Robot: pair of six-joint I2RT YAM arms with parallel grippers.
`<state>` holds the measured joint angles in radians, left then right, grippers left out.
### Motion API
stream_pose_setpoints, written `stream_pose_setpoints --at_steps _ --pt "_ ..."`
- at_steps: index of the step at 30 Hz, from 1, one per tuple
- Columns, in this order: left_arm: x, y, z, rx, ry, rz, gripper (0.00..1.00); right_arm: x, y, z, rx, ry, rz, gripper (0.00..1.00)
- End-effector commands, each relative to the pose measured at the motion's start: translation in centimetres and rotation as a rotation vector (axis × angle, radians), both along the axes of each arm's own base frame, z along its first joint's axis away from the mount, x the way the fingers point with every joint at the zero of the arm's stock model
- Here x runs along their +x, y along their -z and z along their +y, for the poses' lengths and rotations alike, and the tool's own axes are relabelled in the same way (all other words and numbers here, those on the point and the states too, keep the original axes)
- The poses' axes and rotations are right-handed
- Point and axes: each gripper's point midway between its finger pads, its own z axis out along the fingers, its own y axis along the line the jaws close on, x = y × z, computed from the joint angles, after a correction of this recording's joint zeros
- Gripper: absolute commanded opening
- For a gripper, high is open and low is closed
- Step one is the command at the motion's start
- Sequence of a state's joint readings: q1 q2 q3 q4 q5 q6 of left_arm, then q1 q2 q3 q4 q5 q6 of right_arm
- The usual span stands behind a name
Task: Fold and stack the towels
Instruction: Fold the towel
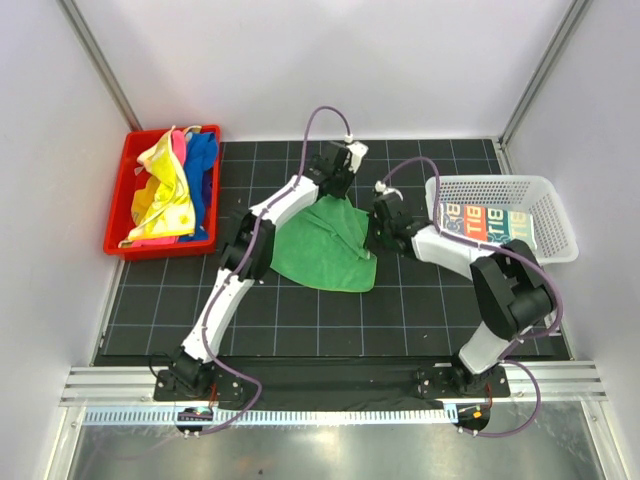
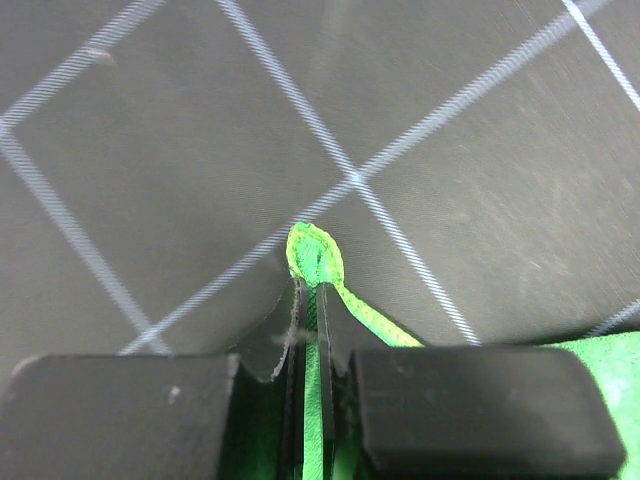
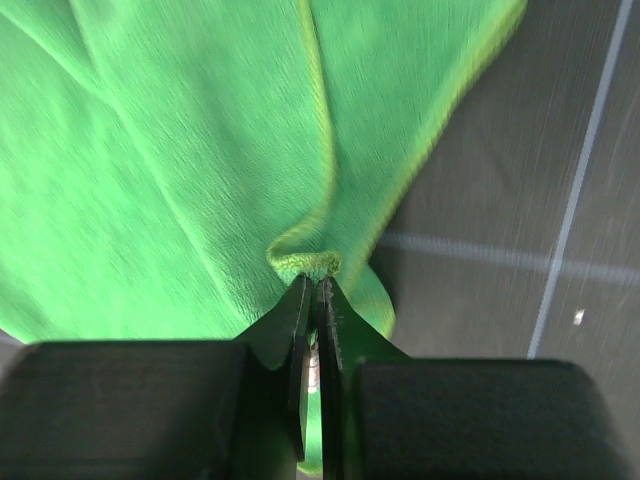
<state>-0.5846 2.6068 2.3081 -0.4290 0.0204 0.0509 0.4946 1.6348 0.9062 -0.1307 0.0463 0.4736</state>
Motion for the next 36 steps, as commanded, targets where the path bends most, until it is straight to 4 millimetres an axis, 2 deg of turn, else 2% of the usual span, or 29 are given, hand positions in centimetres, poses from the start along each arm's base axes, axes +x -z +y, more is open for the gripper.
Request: stream_pose_setpoints --at_steps 1,2,3,5,6,8,9,10,11,12,13,14,15,16,17,18,19,20,21,23,24,27,31,36 --pt "4.5 -11.4 2.3 -0.158 -0.12 -0.229 0.03 4.2 -4.4 -0.1 -0.033 0.039 -0.103 0.01" --pt "4.9 -13.4 2.8 -0.203 -0.148 -0.252 0.03 5.4 -5.0 -0.9 -0.056 0.068 -0.119 0.01" --pt "5.5 -14.6 3.9 -0.23 -0.177 -0.267 0.02 7.1 -6.3 -1.0 -0.07 0.068 -0.144 0.01" --pt "6.5 -16.6 5.0 -0.274 -0.206 -0.309 0.02 9.3 -7.5 -1.7 -0.075 0.086 -0.168 0.01" --pt "7.2 -18.0 6.4 -0.299 -0.231 -0.332 0.02 11.7 -8.7 -2.1 -0.066 0.104 -0.193 0.01" --pt "8.1 -19.7 7.4 -0.359 -0.251 -0.368 0.02 14.0 -9.8 -2.7 -0.078 0.106 -0.222 0.01" --pt "8.9 -20.4 8.6 -0.376 -0.276 -0.385 0.02 16.4 -12.3 -3.1 -0.062 0.126 -0.277 0.01" --pt "9.3 -20.9 9.2 -0.397 -0.293 -0.396 0.02 17.4 -11.2 -3.0 -0.071 0.107 -0.257 0.01" --pt "9.5 -21.2 9.1 -0.423 -0.273 -0.395 0.02 18.5 -11.4 -3.1 -0.071 0.108 -0.268 0.01" --pt "10.2 -22.0 10.0 -0.446 -0.284 -0.426 0.02 20.5 -14.1 -2.9 -0.056 0.115 -0.33 0.01" --pt "10.6 -22.1 10.3 -0.458 -0.293 -0.436 0.02 21.7 -12.4 -3.4 -0.077 0.118 -0.303 0.01" --pt "10.9 -22.4 10.7 -0.48 -0.307 -0.44 0.02 22.7 -12.9 -3.5 -0.088 0.114 -0.323 0.01" --pt "11.5 -23.1 11.4 -0.508 -0.316 -0.475 0.02 24.2 -15.3 -3.5 -0.081 0.121 -0.375 0.01" --pt "11.9 -23.4 11.6 -0.526 -0.318 -0.49 0.02 25.4 -14.1 -3.7 -0.096 0.126 -0.37 0.01" --pt "12.2 -23.4 11.9 -0.549 -0.329 -0.495 0.02 26.1 -14.5 -3.9 -0.111 0.122 -0.388 0.01" --pt "12.5 -23.8 12.6 -0.567 -0.335 -0.511 0.02 27.3 -16.5 -3.8 -0.105 0.126 -0.439 0.01" --pt "12.9 -24.7 12.7 -0.596 -0.331 -0.543 0.02 28.0 -16.9 -4.0 -0.116 0.129 -0.457 0.01" --pt "13.1 -24.6 12.8 -0.614 -0.334 -0.545 0.02 28.9 -15.6 -4.3 -0.137 0.129 -0.449 0.01" --pt "13.4 -25.0 13.1 -0.627 -0.337 -0.563 0.02 29.8 -17.6 -4.3 -0.124 0.132 -0.503 0.01" --pt "13.8 -25.6 13.5 -0.649 -0.339 -0.602 0.02 31.0 -17.6 -4.6 -0.124 0.138 -0.531 0.01" --pt "14.1 -25.8 13.9 -0.656 -0.352 -0.612 0.02 31.7 -19.0 -4.5 -0.115 0.136 -0.581 0.01" --pt "14.5 -26.5 14.5 -0.683 -0.357 -0.646 0.03 33.0 -20.5 -4.3 -0.118 0.129 -0.661 0.01" --pt "15.1 -25.9 15.1 -0.683 -0.367 -0.656 0.03 33.8 -22.2 -5.0 -0.145 0.149 -0.735 0.01" --pt "15.6 -24.3 16.0 -0.68 -0.392 -0.633 0.03 34.2 -23.9 -5.6 -0.168 0.149 -0.785 0.01"
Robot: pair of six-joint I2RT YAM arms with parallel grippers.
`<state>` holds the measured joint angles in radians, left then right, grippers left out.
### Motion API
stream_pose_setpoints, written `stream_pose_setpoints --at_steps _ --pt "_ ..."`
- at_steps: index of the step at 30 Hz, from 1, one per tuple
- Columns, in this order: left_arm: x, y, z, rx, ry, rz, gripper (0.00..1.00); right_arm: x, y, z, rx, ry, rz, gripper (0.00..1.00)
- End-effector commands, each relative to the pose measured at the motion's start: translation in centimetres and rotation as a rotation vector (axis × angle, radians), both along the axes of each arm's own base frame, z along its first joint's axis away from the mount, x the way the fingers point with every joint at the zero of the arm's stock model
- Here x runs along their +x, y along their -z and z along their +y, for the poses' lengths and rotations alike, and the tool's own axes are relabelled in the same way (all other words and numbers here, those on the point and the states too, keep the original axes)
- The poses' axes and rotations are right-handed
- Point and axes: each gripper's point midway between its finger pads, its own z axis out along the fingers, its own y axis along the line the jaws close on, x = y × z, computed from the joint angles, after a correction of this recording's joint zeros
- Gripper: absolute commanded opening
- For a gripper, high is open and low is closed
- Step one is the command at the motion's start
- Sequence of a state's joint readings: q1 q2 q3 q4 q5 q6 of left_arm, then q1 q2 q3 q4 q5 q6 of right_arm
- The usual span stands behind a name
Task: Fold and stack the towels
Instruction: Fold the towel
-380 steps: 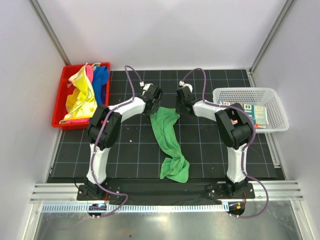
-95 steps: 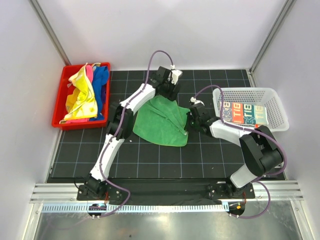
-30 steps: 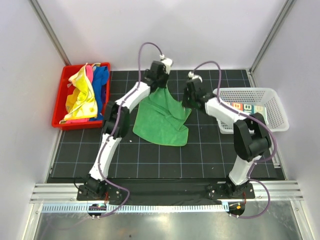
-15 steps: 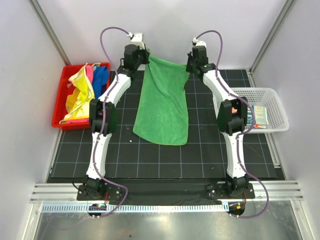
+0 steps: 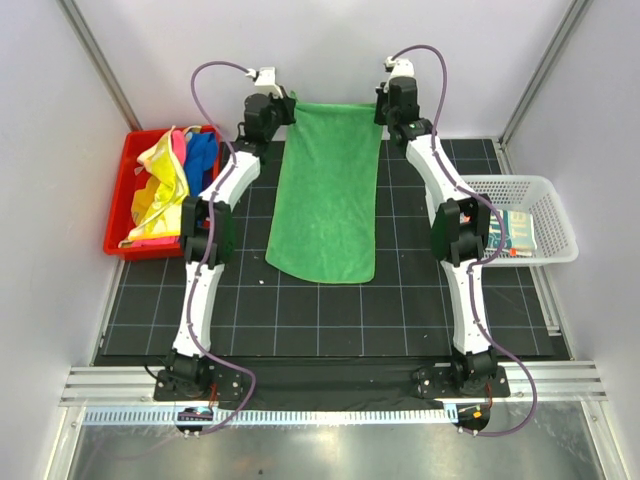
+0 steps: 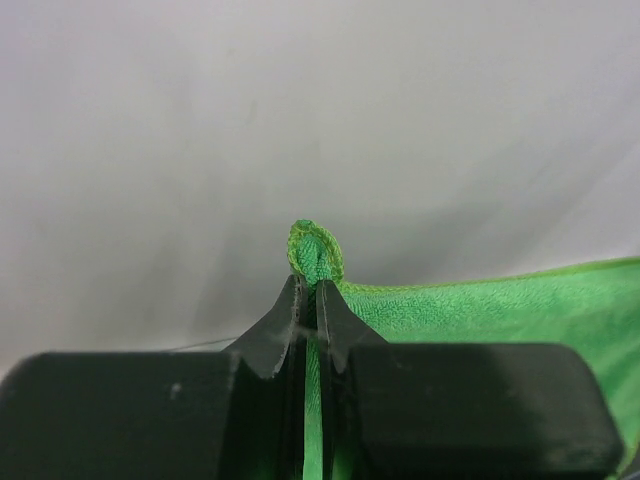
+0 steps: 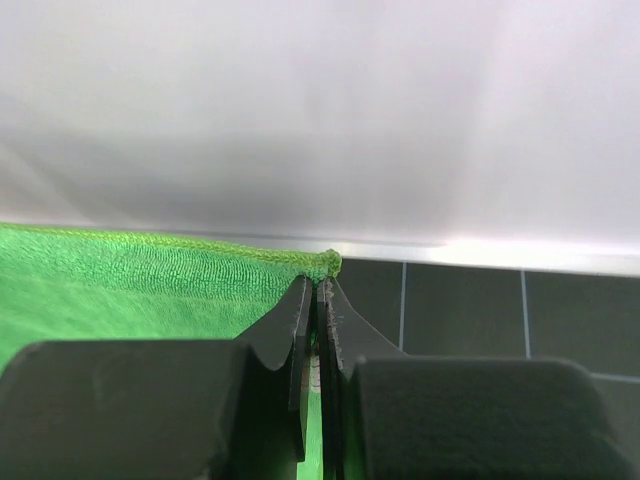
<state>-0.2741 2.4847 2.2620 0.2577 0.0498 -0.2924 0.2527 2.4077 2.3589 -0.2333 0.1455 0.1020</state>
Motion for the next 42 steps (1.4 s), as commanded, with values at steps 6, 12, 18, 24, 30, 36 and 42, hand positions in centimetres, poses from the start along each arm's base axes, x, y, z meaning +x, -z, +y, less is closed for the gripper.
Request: stream_pose_setpoints --at_steps 6,12,18,24,30,36,42 --pt "0.5 -1.9 1.4 -0.048 -0.032 -0.087 0.03 0.9 -5.5 -0.8 -0.044 -0.003 -0.155 0.01" --pt "-0.1 -2.2 1.1 -0.077 -0.005 -0.073 0.02 -0.5 -4.9 -0.2 -0.033 -0.051 -0.125 0.01" --pt "-2.0 -0.9 0.6 -0.085 0.042 0.007 0.0 -2.9 -4.3 0.1 -0.009 -0.074 -0.084 0.01" --pt "-5.1 -1.5 1.3 -0.108 0.045 0.019 0.0 -6.2 -3.8 1.2 -0.003 -0.103 -0.048 0.01" --pt "-8.2 0.2 2.1 -0.12 0.039 0.077 0.0 -9.7 -2.4 2.1 0.028 -0.129 0.006 0.01" --pt "-11.0 1.5 2.8 -0.135 0.035 0.124 0.0 -13.5 -0.1 2.9 0.012 -0.148 0.068 0.01" --pt "-13.7 2.7 3.2 -0.153 0.04 0.16 0.0 -16.0 0.0 3.3 0.023 -0.158 0.081 0.01"
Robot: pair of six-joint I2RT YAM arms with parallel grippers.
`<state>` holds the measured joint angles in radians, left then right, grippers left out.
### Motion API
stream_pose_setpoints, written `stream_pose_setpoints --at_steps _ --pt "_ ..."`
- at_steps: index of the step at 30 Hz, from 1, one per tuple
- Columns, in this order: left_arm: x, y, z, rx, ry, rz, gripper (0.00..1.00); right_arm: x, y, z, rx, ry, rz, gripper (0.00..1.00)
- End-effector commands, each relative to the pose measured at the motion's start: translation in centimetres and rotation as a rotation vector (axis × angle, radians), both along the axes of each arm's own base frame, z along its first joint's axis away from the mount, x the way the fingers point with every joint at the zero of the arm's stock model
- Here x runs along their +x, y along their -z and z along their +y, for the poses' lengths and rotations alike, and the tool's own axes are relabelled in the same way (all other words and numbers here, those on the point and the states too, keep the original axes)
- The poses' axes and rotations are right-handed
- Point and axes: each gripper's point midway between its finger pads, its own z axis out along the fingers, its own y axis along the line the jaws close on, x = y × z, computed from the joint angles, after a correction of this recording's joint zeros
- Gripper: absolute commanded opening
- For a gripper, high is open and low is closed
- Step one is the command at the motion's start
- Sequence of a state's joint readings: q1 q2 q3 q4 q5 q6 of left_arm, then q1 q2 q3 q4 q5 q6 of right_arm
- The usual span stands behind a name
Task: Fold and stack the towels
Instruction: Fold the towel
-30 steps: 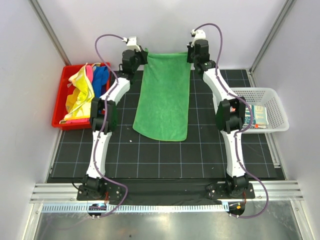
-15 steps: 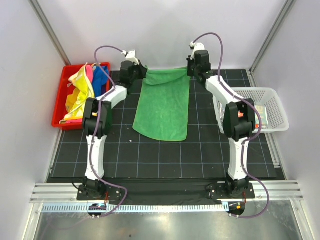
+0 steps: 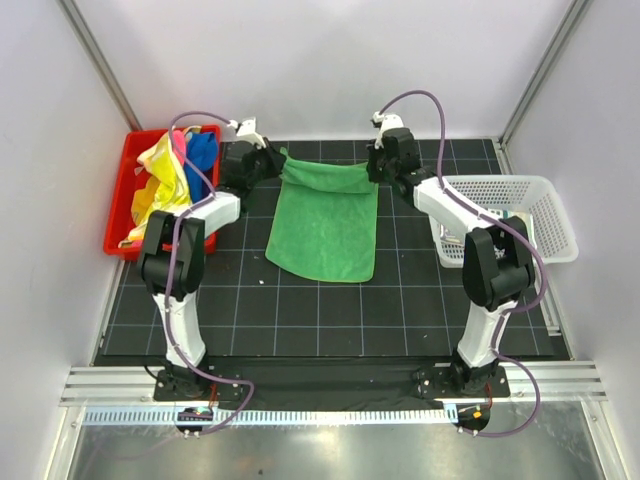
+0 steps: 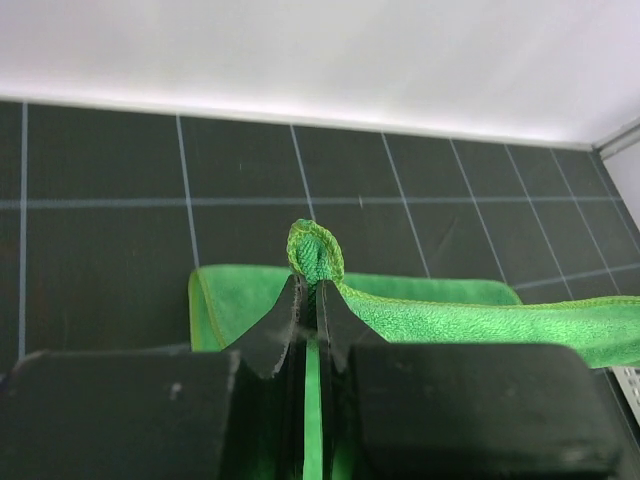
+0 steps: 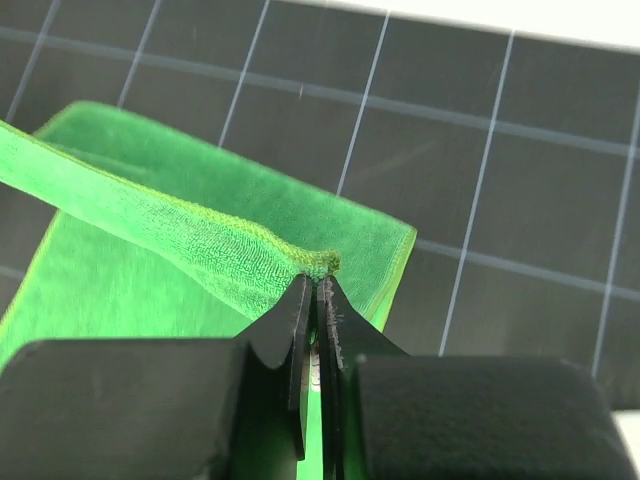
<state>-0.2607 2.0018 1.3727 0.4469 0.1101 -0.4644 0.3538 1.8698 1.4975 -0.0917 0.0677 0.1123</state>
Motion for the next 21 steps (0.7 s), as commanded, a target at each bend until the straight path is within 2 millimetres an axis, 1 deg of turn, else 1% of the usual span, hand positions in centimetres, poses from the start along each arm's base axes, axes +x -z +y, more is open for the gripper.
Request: stream_pose_setpoints --at_steps 1,2,3,4,5,6,9,10,11,12,13,14,15,16,17,18,19,20,21 --pt "-1.2 -4.3 0.5 -0.047 -0.005 -0.103 0.0 -1.2 -4.0 0.0 0.044 0.014 -0.086 0.01" --pt "-1.5 -5.1 0.8 -0.052 -0.008 -0.117 0.0 -1.5 -3.9 0.1 0.044 0.011 -0.083 0.01" --pt "-1.9 -5.2 0.7 -0.057 -0.006 -0.117 0.0 -2.0 -4.5 0.1 0.052 0.011 -0.093 0.01" --pt "-2.4 -4.7 0.8 -0.055 -0.003 -0.103 0.0 -2.4 -3.9 0.0 0.048 0.012 -0.08 0.01" --pt "-2.8 -5.3 0.9 -0.059 -0.003 -0.112 0.0 -2.8 -3.9 0.3 0.048 0.006 -0.082 0.01" --pt "-3.3 -4.7 0.8 -0.059 0.003 -0.096 0.0 -3.4 -3.7 0.3 0.047 0.003 -0.076 0.01" --pt "-4.3 -4.9 1.0 -0.068 0.006 -0.094 0.0 -4.6 -3.4 0.2 0.045 -0.001 -0.068 0.01" --pt "-4.9 -4.1 1.1 -0.066 0.009 -0.077 0.0 -4.8 -3.3 0.3 0.05 0.002 -0.069 0.01" --pt "-5.2 -4.1 1.1 -0.069 0.01 -0.077 0.0 -5.1 -3.2 0.3 0.052 0.001 -0.067 0.01" --pt "-5.5 -4.5 1.2 -0.071 0.008 -0.085 0.0 -5.6 -2.7 0.4 0.049 -0.003 -0.056 0.01" --pt "-5.8 -4.5 1.2 -0.072 0.01 -0.083 0.0 -5.8 -3.0 0.4 0.057 -0.004 -0.063 0.01" --pt "-6.2 -3.9 1.3 -0.07 0.011 -0.07 0.0 -6.1 -3.0 0.4 0.057 -0.003 -0.062 0.01" --pt "-6.6 -4.3 1.3 -0.072 0.012 -0.076 0.0 -6.4 -2.5 0.3 0.056 -0.002 -0.053 0.01" --pt "-6.9 -4.1 1.3 -0.071 0.015 -0.072 0.0 -6.7 -2.7 0.4 0.062 -0.006 -0.054 0.01" --pt "-7.2 -3.5 1.5 -0.068 0.012 -0.06 0.0 -7.0 -2.7 0.4 0.065 -0.006 -0.053 0.01" --pt "-7.5 -3.6 1.4 -0.069 0.016 -0.059 0.0 -7.4 -2.0 0.4 0.062 -0.009 -0.039 0.01" --pt "-7.7 -3.7 1.5 -0.07 0.016 -0.06 0.0 -7.6 -2.2 0.5 0.07 -0.009 -0.048 0.01" --pt "-8.0 -3.4 1.4 -0.07 0.018 -0.055 0.0 -7.8 -2.1 0.5 0.074 -0.007 -0.045 0.01" --pt "-8.3 -3.0 1.2 -0.068 0.025 -0.046 0.0 -8.1 -1.5 0.4 0.072 -0.009 -0.035 0.01"
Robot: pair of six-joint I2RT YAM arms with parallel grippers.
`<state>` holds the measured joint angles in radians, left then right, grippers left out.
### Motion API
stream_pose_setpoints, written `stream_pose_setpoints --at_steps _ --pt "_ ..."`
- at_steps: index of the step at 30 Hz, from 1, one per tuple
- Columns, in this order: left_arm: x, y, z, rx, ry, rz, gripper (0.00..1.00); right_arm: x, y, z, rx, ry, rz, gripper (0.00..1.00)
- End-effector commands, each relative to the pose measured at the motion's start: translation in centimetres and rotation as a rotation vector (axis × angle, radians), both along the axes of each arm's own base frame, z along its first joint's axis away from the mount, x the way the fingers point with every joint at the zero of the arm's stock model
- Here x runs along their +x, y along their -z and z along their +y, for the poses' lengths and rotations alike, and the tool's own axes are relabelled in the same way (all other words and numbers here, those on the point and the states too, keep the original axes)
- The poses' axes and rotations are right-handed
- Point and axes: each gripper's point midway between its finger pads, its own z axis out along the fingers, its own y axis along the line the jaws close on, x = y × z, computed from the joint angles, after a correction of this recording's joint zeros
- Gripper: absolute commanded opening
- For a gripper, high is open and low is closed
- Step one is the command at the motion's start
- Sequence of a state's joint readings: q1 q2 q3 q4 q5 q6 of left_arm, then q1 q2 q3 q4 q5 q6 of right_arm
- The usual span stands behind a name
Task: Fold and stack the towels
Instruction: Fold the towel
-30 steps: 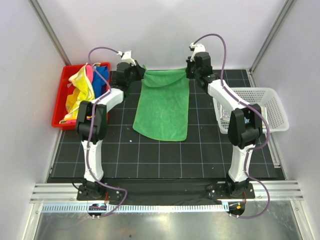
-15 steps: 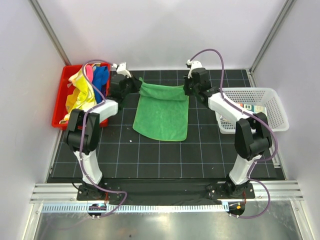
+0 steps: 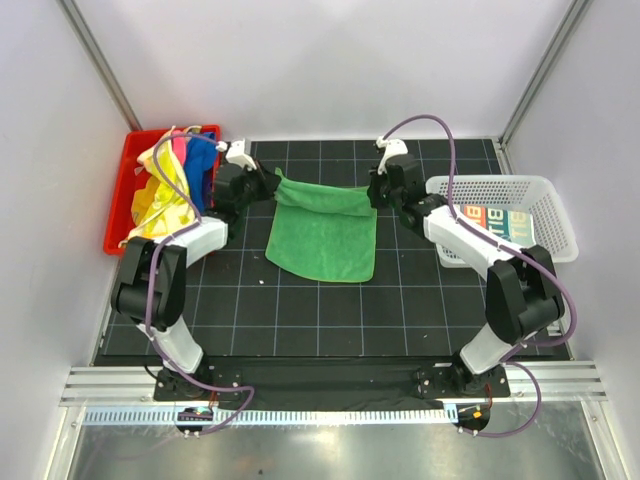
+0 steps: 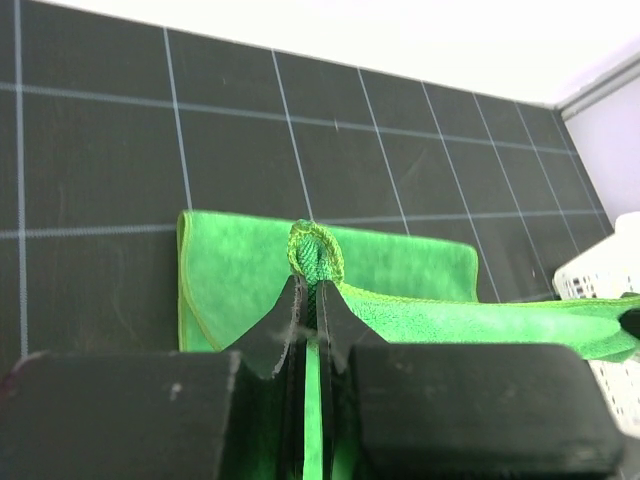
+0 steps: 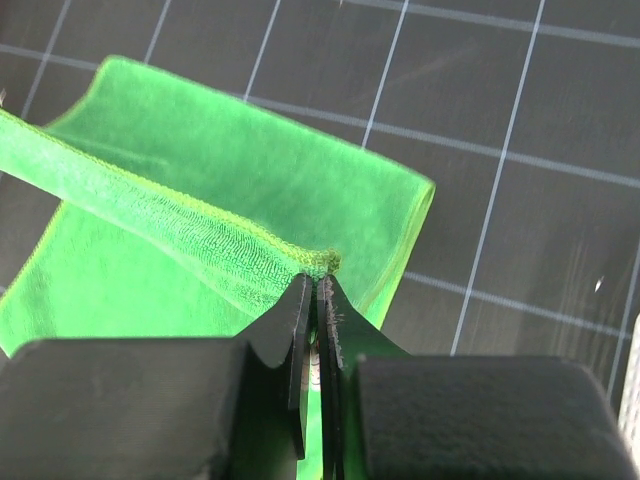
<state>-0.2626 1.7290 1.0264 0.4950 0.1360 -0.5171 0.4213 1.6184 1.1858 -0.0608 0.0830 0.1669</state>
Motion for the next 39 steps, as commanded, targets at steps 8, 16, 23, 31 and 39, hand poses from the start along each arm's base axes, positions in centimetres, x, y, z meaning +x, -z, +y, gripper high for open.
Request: stream_pose_setpoints --at_steps 8,16,23,31,39 --pt "-2.7 -0.7 -0.4 -0.031 0.015 -0.045 0.01 -2.0 -0.4 0.6 0.069 0.004 -0.036 0.01" --pt "-4.6 1.0 -0.9 -0.024 0.031 -0.013 0.01 -3.8 1.7 0.3 0.081 0.017 -0.003 0.01" --pt "-5.5 0.1 -0.5 -0.018 0.029 -0.029 0.01 -4.2 0.6 -0.3 0.083 0.033 -0.026 0.01" --pt "-6.4 -0.1 -0.1 -0.001 0.029 -0.026 0.01 -4.9 0.2 -0.4 0.099 0.034 -0.025 0.01" --pt "-7.4 2.0 -0.1 0.005 0.034 0.009 0.04 -6.6 3.7 -0.1 0.121 0.015 0.042 0.01"
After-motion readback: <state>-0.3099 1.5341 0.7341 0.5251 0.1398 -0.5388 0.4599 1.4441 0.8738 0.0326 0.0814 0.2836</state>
